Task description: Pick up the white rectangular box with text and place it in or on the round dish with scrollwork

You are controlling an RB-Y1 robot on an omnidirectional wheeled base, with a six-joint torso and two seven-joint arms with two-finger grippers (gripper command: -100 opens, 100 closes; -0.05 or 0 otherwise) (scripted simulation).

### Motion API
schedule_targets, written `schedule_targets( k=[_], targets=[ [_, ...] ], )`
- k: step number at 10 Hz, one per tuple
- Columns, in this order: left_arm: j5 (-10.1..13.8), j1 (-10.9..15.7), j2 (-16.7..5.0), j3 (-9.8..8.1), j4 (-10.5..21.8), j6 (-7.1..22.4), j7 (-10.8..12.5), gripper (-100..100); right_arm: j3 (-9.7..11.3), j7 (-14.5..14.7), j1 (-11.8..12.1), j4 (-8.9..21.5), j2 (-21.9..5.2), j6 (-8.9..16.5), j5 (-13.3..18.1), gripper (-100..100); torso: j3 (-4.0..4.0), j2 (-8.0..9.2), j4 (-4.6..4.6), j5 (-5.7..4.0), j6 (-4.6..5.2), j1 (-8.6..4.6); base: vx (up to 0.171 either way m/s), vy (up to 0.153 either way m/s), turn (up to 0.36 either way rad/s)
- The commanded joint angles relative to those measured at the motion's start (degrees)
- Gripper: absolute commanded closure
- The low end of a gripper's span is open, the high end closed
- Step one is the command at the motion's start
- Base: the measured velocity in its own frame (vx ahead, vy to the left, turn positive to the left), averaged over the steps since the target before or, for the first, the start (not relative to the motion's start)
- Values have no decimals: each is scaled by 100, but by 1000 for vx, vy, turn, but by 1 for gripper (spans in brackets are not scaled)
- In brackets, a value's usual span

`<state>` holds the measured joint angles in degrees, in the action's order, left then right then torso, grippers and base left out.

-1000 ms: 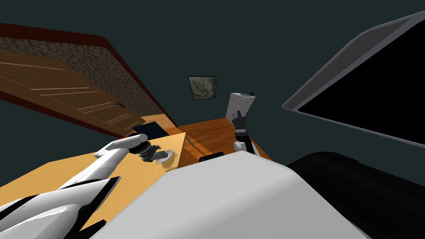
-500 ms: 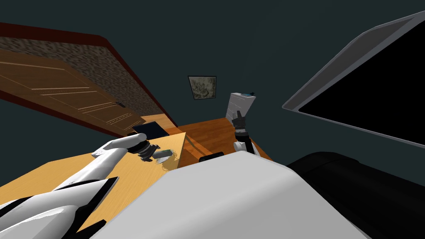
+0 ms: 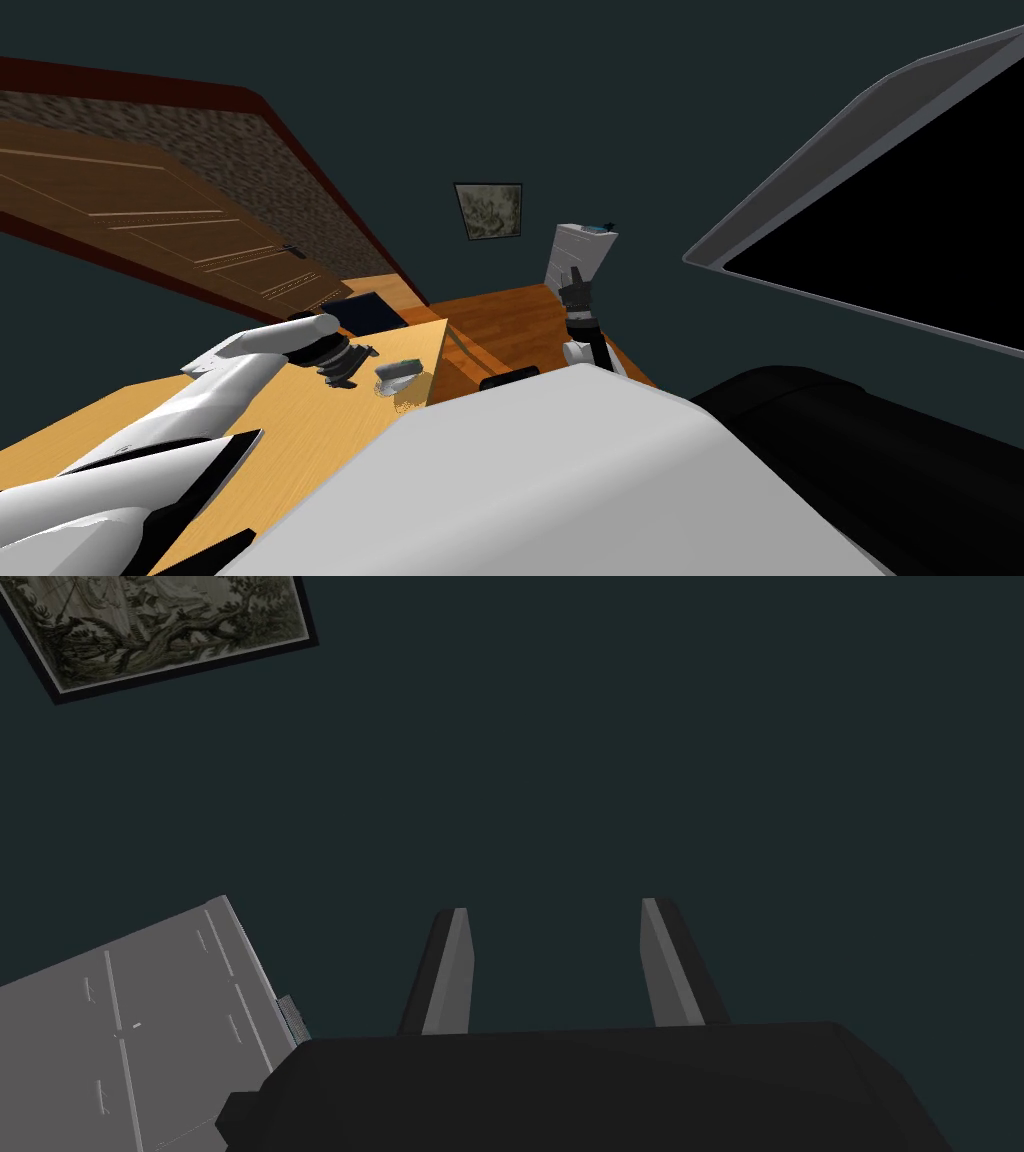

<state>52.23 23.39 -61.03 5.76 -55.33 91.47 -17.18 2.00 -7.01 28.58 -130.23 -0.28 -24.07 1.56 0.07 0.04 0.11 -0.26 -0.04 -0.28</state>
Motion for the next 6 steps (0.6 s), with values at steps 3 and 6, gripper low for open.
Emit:
schedule_targets(
  k=[3, 6],
  targets=[
    [-1, 0, 1, 0, 2, -3, -1, 0, 0, 0, 0, 0, 0, 0, 0, 0, 0, 1, 0, 1, 0, 3, 0, 0, 0],
    [-1, 0, 1, 0, 2, -3, -1, 0, 0, 0, 0, 0, 0, 0, 0, 0, 1, 1, 0, 1, 0, 4, 0, 0, 0]
  ],
)
